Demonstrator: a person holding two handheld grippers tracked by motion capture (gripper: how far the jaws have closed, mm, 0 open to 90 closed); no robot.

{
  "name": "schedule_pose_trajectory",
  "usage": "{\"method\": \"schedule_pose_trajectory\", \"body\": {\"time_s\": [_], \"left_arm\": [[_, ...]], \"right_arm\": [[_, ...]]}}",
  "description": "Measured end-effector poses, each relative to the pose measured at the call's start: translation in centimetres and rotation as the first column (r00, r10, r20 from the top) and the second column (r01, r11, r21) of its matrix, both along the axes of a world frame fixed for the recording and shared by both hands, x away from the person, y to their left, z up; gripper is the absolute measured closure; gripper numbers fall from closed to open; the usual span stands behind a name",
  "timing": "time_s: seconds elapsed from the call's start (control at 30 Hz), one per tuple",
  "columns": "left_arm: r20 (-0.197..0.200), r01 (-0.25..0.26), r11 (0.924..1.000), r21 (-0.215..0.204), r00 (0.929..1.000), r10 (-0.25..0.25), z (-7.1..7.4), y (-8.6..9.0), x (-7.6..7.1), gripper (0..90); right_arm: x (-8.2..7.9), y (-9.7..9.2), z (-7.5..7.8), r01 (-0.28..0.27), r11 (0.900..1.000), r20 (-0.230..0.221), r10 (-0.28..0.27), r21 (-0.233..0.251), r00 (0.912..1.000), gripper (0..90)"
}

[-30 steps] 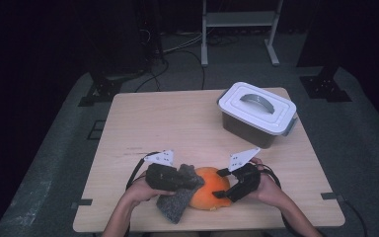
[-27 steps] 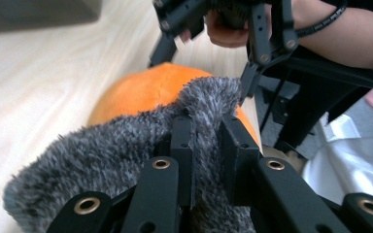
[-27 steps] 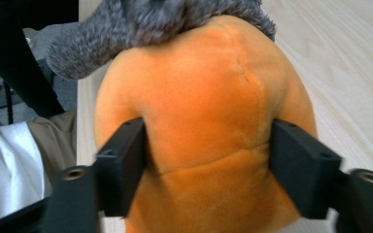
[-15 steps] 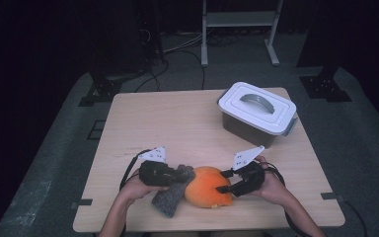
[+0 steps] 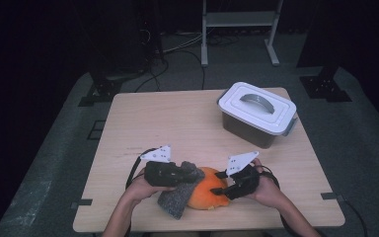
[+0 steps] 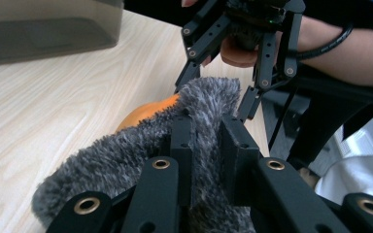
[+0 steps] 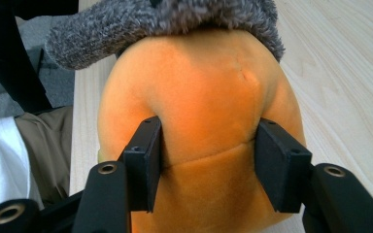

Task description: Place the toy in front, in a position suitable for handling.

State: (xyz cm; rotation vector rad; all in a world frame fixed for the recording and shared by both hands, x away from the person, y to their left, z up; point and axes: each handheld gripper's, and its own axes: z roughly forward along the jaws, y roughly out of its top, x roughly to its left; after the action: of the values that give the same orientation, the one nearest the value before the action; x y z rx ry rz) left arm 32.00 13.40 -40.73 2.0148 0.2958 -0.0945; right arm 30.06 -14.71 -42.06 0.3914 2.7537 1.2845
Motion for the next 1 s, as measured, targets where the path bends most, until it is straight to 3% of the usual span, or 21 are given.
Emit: {"method": "schedule_pose_trajectory", "body": {"time_s": [0.3,0.43,0.53,0.67,0.77,1.0], "left_arm": [[-0.012,-0.069,0.9952,0.07,0.9975,0.07,-1.0,2.1,0.7,77.4],[-0.014,-0.061,0.9966,0.055,0.998,0.061,-0.9,2.0,0.7,77.3],[-0.015,-0.03,0.9996,0.003,0.9994,0.03,-0.5,1.6,0.5,77.2],[-0.011,-0.03,0.9985,0.047,0.9995,0.03,-0.7,1.2,0.4,77.3],[-0.025,-0.039,0.9975,0.059,0.9989,0.04,-1.2,1.6,0.6,77.4],[-0.055,-0.052,0.9976,0.046,0.997,0.055,-1.7,2.4,1.0,77.3]], "right_arm": [[0.4,-0.6,0.4,0.057,0.998,0.011,-0.058,0.027,0.9983,50.5],[0.5,-0.6,0.4,0.055,0.9981,-0.003,-0.055,0.029,0.9985,50.6],[0.4,-0.4,0.2,0.027,0.9988,-0.031,-0.026,0.04,0.9992,46.1],[0.4,-0.4,0.2,0.019,0.9987,-0.039,-0.017,0.047,0.9991,36.9],[0.7,-1.0,0.2,0.027,0.9976,-0.073,-0.023,0.063,0.997,32.0],[1.6,-2.0,-0.7,0.023,0.9988,-0.155,-0.016,0.042,0.9877,24.8]]}}
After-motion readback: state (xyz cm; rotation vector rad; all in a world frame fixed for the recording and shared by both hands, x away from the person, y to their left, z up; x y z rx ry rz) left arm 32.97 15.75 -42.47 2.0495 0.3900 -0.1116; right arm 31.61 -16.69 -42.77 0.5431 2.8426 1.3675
